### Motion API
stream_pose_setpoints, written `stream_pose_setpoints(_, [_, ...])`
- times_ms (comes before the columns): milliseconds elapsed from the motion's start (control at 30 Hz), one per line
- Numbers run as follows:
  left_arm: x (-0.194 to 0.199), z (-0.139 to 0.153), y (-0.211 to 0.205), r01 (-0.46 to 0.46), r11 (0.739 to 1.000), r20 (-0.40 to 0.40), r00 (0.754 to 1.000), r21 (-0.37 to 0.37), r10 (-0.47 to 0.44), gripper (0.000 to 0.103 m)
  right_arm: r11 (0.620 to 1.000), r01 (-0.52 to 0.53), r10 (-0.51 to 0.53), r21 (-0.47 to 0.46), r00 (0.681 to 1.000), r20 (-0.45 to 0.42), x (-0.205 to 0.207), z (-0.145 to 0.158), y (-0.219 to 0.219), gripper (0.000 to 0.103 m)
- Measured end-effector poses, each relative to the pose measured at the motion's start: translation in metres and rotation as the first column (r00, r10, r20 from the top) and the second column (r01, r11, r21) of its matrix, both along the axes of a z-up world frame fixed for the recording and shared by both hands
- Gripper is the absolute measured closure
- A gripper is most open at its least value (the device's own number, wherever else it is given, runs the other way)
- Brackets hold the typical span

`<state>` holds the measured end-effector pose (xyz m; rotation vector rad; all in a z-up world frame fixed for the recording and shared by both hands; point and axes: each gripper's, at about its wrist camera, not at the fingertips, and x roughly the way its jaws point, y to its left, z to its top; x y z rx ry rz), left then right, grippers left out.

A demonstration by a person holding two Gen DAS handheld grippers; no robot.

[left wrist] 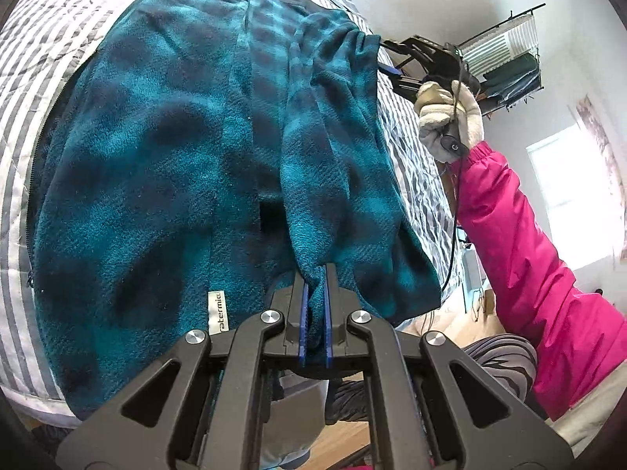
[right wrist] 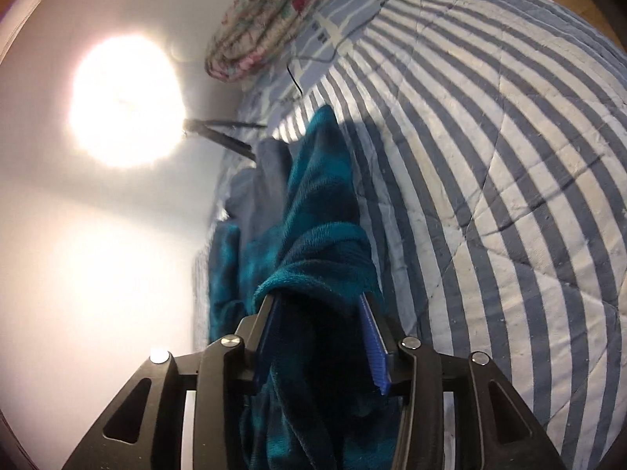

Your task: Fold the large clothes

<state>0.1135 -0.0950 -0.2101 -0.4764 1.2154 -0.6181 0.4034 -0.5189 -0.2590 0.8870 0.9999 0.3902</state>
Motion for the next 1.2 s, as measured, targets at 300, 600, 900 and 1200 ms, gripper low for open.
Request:
stream_pose_setpoints(300, [0.004,0.005,0.001,0.008,0.992,-0.021,1.0,-0.126,-0.011,0.1,0.919,0.008,0.014,-0.394,0.998,0.055,0.023,0.029,0.004,0.101])
stream_pose_setpoints(600, [-0.002,0.009,0.01,0.007,1.0,0.021,1.0,0.01,-0.007,0.081,0.855,0.056,-0.06,-0.515,0.998,0.01,-0.002,0.023,-0.019,0.066])
stream_pose_setpoints(900, [0.003,0.018,0.01,-0.01,1.0,0.048,0.999,0.013,0.01,0.075,0.917,-0.095,0.084,-0.387,0.995,-0.045,-0.027,0.023,0.013,0.061])
stream_pose_setpoints(1200, [0.011,0.018,0.005,-0.003,1.0,0.062,0.998,0.023,0.001,0.075,0.821,-0.022,0.035,-0.571,0.999,0.012,0.005,0.043,-0.004,0.103])
